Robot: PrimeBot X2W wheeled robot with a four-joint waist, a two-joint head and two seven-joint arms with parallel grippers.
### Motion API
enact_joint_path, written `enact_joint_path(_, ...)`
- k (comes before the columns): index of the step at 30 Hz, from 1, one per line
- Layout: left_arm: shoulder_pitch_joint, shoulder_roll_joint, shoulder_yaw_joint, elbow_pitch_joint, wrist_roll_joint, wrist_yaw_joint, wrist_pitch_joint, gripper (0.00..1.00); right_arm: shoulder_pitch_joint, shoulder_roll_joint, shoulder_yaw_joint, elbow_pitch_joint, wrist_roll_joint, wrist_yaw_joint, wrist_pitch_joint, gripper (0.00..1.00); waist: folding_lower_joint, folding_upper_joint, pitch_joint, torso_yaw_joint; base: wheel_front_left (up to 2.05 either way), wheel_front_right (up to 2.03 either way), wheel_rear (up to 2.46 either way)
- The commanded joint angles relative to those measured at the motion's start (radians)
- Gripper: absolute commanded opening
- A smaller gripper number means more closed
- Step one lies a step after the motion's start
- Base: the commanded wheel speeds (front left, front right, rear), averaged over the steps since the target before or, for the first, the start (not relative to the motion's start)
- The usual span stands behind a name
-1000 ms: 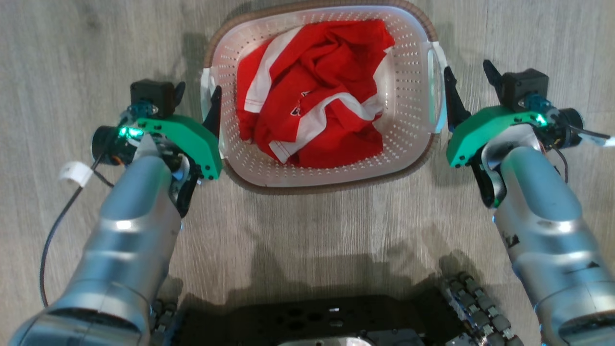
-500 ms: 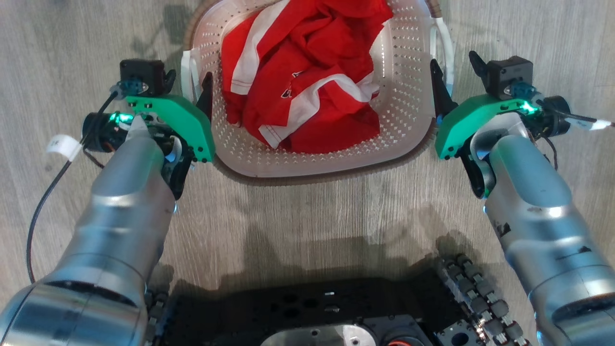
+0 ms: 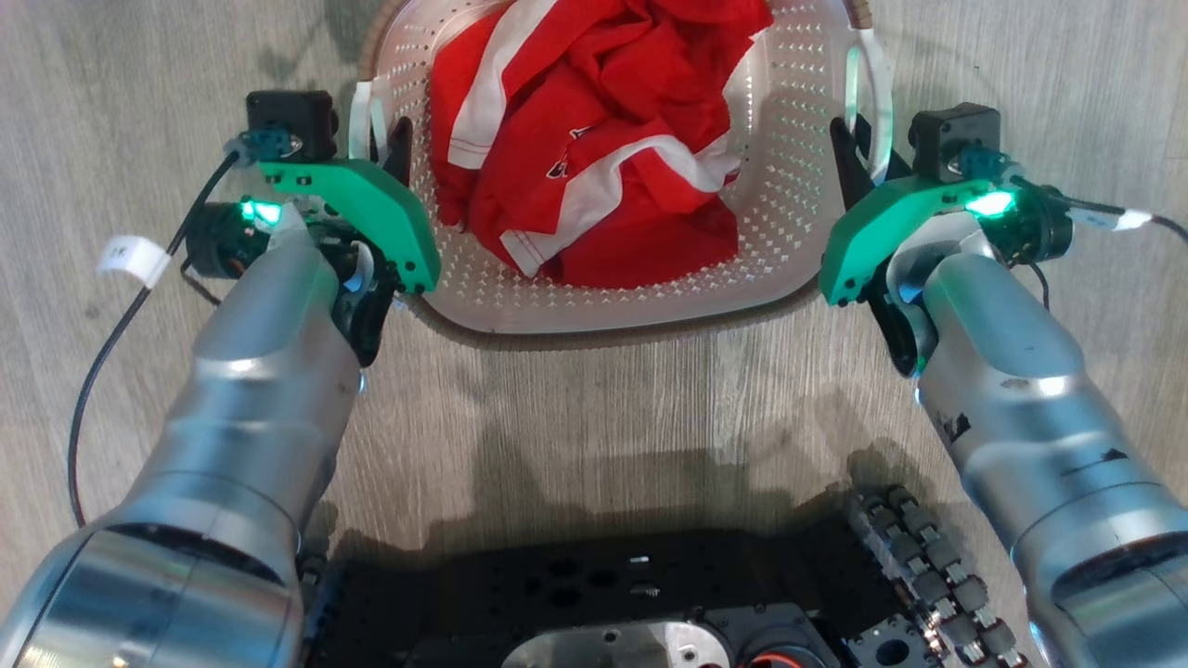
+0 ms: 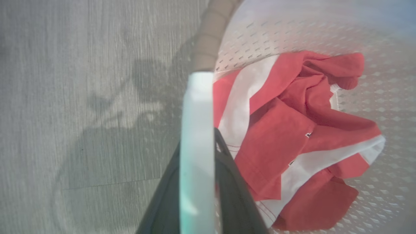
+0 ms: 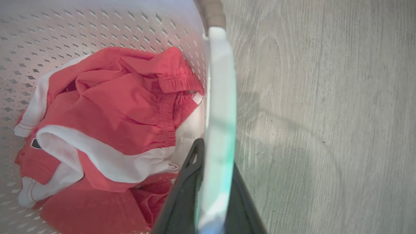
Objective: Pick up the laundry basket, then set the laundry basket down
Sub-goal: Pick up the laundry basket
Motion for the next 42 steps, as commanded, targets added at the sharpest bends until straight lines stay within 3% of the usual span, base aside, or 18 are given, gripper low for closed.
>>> enact_joint_path(1, 0.021, 0.042, -0.003, 0.000, -0.002, 0.001, -0.006, 0.00, 0.029, 0.008, 0.025, 0.007, 0.008, -0.003, -0.003, 0.00, 0.0000, -0.0001, 0.000, 0.002, 0.00, 0.00, 0.00)
enact_joint_path(14, 0.012, 0.043, -0.060, 0.012, -0.078, 0.001, -0.012, 0.00, 0.002, -0.006, 0.107, 0.078, 0.090, -0.003, -0.003, 0.00, 0.0000, -0.0001, -0.035, 0.011, 0.00, 0.00, 0.00)
enact_joint_path(20, 0.022, 0.043, -0.089, 0.006, -0.137, 0.001, 0.041, 0.00, -0.013, -0.011, 0.145, 0.123, 0.131, -0.003, 0.021, 0.00, 0.0000, -0.0001, -0.094, 0.015, 0.00, 0.00, 0.00)
enact_joint_path(30, 0.056, 0.042, -0.132, -0.016, -0.269, 0.001, 0.190, 0.00, -0.028, -0.017, 0.204, 0.182, 0.198, -0.003, 0.155, 0.00, 0.0000, -0.0001, -0.231, 0.016, 0.00, 0.00, 0.00)
enact_joint_path(42, 0.089, 0.042, -0.165, 0.001, -0.356, 0.001, 0.283, 0.00, -0.002, -0.017, 0.257, 0.211, 0.270, -0.003, 0.329, 0.00, 0.0000, -0.0001, -0.405, 0.017, 0.00, 0.00, 0.00)
